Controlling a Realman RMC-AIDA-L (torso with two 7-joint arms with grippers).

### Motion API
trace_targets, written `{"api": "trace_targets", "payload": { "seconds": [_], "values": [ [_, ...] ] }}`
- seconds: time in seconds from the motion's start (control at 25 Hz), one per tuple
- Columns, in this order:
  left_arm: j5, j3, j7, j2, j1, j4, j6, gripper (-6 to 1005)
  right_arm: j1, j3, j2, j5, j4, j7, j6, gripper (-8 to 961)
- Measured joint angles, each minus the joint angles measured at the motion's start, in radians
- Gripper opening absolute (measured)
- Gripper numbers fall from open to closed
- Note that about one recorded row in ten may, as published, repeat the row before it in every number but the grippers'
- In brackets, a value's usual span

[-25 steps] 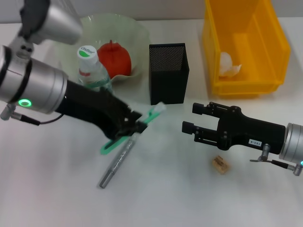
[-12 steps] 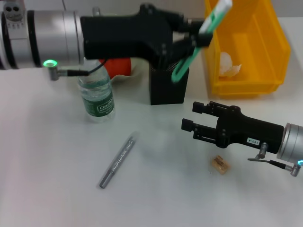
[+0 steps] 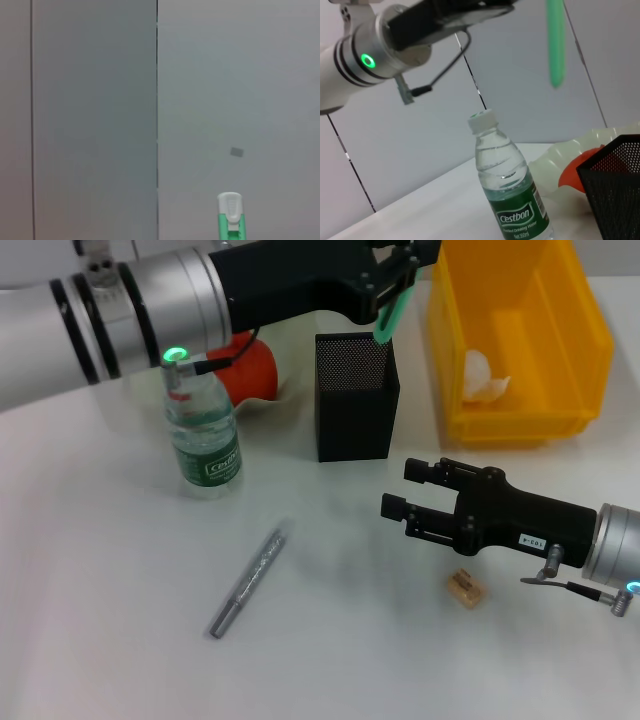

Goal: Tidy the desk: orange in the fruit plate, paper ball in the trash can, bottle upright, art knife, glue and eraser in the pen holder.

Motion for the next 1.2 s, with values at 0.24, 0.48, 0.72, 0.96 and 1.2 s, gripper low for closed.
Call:
{"api": "trace_targets", "payload": {
  "seconds": [0.24,0.48,0.72,0.96,1.2],
  "values": [
    [-0.172,0.079,0.151,0.000,0.001,-0.079,-0.084,256,0.001,0.000,0.000,0.000,0.000,0.000,-0.002,699],
    [-0.322,0.087,0.258,-0.001,-0.036,-0.223,-0.096,264,0.002,0.000,0.001,0.000,0.002,0.000,-0.002,699],
    [-0.338,0.104,0.299,-0.001,-0.092,-0.331,-0.118,273,0.004,0.000,0.001,0.000,0.008,0.000,-0.006,699],
    [-0.343,0.162,0.311,-0.001,-0.117,-0.353,-0.239,281,0.005,0.000,0.002,0.000,0.010,0.000,-0.009,699],
    [-0.345,0.176,0.344,-0.002,-0.121,-0.359,-0.275,289,0.006,-0.002,0.002,0.000,0.015,0.000,-0.009,699]
  ]
}}
